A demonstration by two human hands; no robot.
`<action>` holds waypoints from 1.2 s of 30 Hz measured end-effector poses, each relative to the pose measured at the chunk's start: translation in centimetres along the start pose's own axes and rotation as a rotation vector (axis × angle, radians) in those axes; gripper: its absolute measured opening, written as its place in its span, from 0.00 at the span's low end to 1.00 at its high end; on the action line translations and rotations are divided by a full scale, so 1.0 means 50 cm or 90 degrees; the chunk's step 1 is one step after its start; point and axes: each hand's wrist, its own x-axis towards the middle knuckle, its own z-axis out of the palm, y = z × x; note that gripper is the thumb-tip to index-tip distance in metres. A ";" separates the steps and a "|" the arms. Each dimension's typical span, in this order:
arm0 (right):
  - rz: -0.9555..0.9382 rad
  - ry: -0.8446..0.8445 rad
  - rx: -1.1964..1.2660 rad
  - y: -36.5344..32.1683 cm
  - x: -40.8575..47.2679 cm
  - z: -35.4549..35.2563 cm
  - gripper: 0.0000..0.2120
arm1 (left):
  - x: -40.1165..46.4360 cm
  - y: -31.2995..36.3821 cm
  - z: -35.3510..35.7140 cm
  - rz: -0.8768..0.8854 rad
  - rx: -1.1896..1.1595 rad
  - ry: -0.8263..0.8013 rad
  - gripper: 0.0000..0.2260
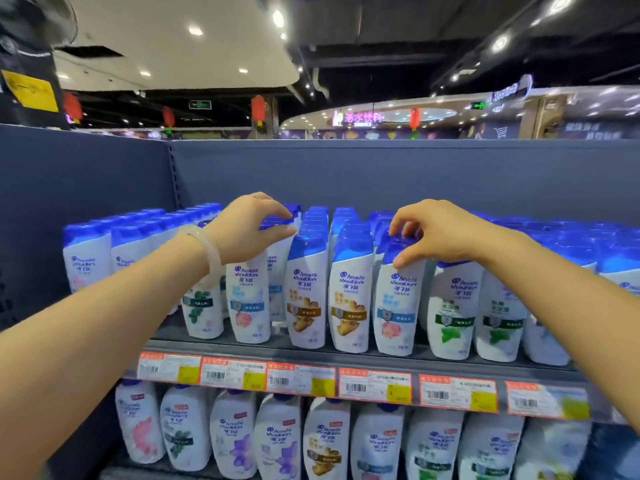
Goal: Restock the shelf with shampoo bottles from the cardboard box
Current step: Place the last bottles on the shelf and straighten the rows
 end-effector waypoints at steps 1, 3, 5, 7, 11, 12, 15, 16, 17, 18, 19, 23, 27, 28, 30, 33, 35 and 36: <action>0.006 0.000 0.003 0.003 -0.001 -0.002 0.20 | 0.000 -0.003 0.002 -0.002 -0.008 -0.003 0.15; 0.014 -0.001 0.001 0.008 -0.001 -0.004 0.20 | -0.002 -0.008 0.004 -0.007 -0.019 -0.003 0.15; 0.016 -0.005 -0.004 0.011 0.000 -0.005 0.19 | -0.006 -0.017 0.002 -0.018 -0.020 -0.003 0.15; 0.016 -0.013 0.003 0.012 0.001 -0.008 0.19 | -0.012 -0.026 -0.001 -0.032 -0.018 -0.011 0.15; 0.014 -0.040 -0.004 0.011 0.000 -0.010 0.19 | -0.023 -0.045 -0.011 -0.050 0.001 -0.016 0.15; 0.014 -0.046 -0.020 0.009 0.000 -0.012 0.19 | -0.025 -0.049 -0.015 -0.056 0.004 -0.018 0.15; -0.007 0.024 -0.037 -0.011 0.001 -0.028 0.19 | -0.030 -0.065 -0.028 -0.078 0.016 -0.032 0.15; -0.026 0.071 -0.014 -0.026 0.003 -0.031 0.16 | -0.032 -0.070 -0.033 -0.086 0.021 -0.043 0.15; -0.052 0.113 0.006 -0.045 0.007 -0.031 0.13 | -0.033 -0.075 -0.036 -0.094 0.026 -0.059 0.16; -0.080 0.138 0.015 -0.068 0.012 -0.028 0.10 | -0.035 -0.080 -0.038 -0.099 0.030 -0.080 0.17; -0.104 0.142 0.014 -0.093 0.018 -0.021 0.09 | -0.036 -0.084 -0.040 -0.101 0.028 -0.102 0.17; -0.143 0.082 -0.027 -0.182 0.045 0.027 0.15 | -0.030 -0.092 -0.040 -0.095 -0.018 -0.147 0.17; -0.142 0.074 -0.014 -0.220 0.062 0.056 0.16 | -0.014 -0.084 -0.032 -0.072 -0.036 -0.146 0.16; -0.141 0.073 -0.014 -0.225 0.064 0.059 0.16 | -0.012 -0.082 -0.029 -0.069 -0.044 -0.146 0.16; -0.142 0.072 -0.022 -0.234 0.068 0.062 0.16 | -0.009 -0.080 -0.026 -0.068 -0.062 -0.145 0.16; -0.140 0.071 -0.032 -0.246 0.073 0.066 0.16 | -0.007 -0.085 -0.028 -0.065 -0.067 -0.153 0.16; -0.143 0.069 -0.036 -0.252 0.077 0.071 0.17 | -0.005 -0.087 -0.030 -0.058 -0.063 -0.159 0.16; -0.145 0.068 -0.038 -0.254 0.079 0.073 0.17 | -0.004 -0.087 -0.031 -0.055 -0.063 -0.161 0.16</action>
